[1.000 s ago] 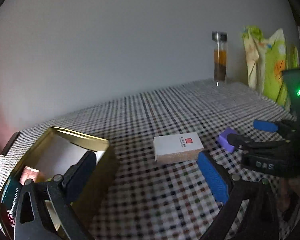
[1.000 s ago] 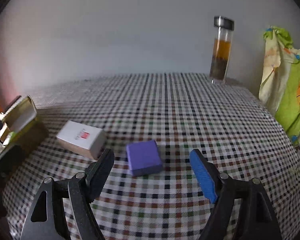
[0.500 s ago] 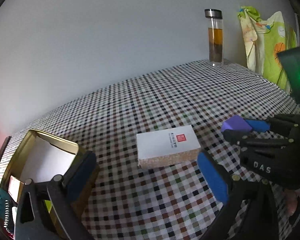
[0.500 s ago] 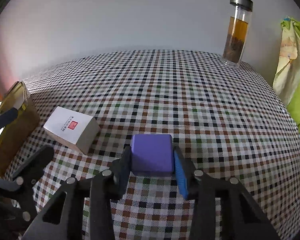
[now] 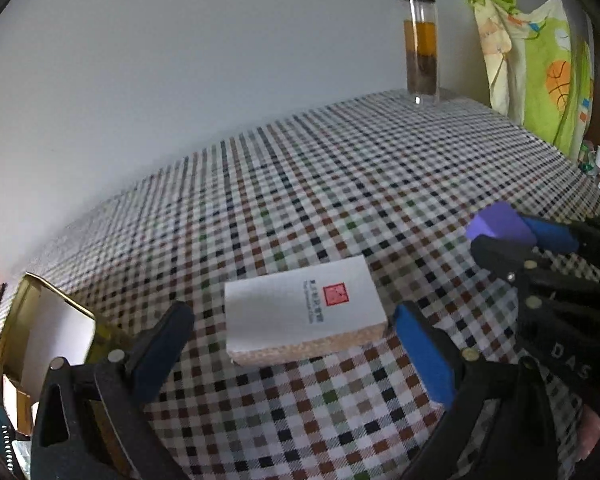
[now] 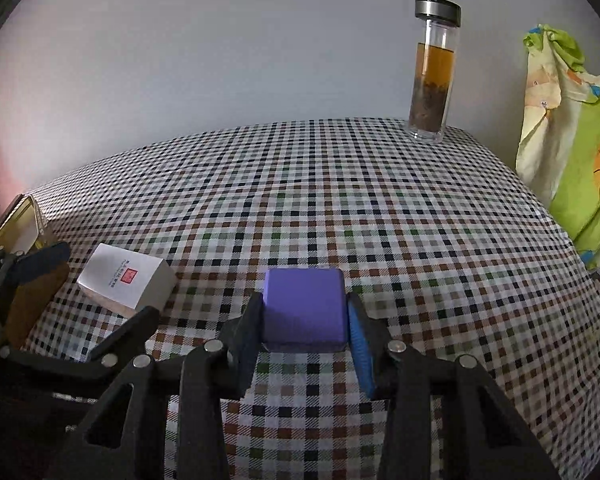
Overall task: Organize rigid objects
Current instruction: 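Grasp the purple block with the right gripper while the left gripper grasps the white box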
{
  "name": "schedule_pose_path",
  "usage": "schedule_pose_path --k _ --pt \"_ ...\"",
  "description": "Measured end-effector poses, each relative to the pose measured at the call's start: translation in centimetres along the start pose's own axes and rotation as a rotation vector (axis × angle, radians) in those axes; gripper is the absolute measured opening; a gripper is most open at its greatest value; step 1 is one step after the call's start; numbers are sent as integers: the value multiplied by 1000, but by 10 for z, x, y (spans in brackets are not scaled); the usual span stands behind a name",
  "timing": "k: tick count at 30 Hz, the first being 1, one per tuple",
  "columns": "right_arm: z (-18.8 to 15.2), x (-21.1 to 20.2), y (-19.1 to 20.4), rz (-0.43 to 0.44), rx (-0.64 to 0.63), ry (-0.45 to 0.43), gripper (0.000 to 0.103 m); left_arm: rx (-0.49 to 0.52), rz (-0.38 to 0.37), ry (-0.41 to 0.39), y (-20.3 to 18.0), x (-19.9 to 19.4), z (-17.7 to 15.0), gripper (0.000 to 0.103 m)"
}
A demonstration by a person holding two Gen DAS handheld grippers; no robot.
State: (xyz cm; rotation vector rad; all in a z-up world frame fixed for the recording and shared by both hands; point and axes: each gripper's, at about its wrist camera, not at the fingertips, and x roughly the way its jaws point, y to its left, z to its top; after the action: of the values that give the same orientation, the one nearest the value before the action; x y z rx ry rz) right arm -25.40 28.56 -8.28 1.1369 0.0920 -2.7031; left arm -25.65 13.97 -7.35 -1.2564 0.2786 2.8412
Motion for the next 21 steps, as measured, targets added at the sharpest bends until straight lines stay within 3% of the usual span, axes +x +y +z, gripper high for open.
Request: schedule_pose_path --k 1,9,15,21 --pt "-1 -2 2 -3 0 -1 43 -4 -19 3 1 1 0 81" --pt "-5 -6 4 -25 3 -23 43 -44 -53 -44 7 -8 0 81" --pt "-5 -11 4 -34 7 -57 43 -30 2 -124 2 -21 -1 81" --pt "-8 -31 3 -44 18 -162 43 -23 47 -207 3 -42 -8 81"
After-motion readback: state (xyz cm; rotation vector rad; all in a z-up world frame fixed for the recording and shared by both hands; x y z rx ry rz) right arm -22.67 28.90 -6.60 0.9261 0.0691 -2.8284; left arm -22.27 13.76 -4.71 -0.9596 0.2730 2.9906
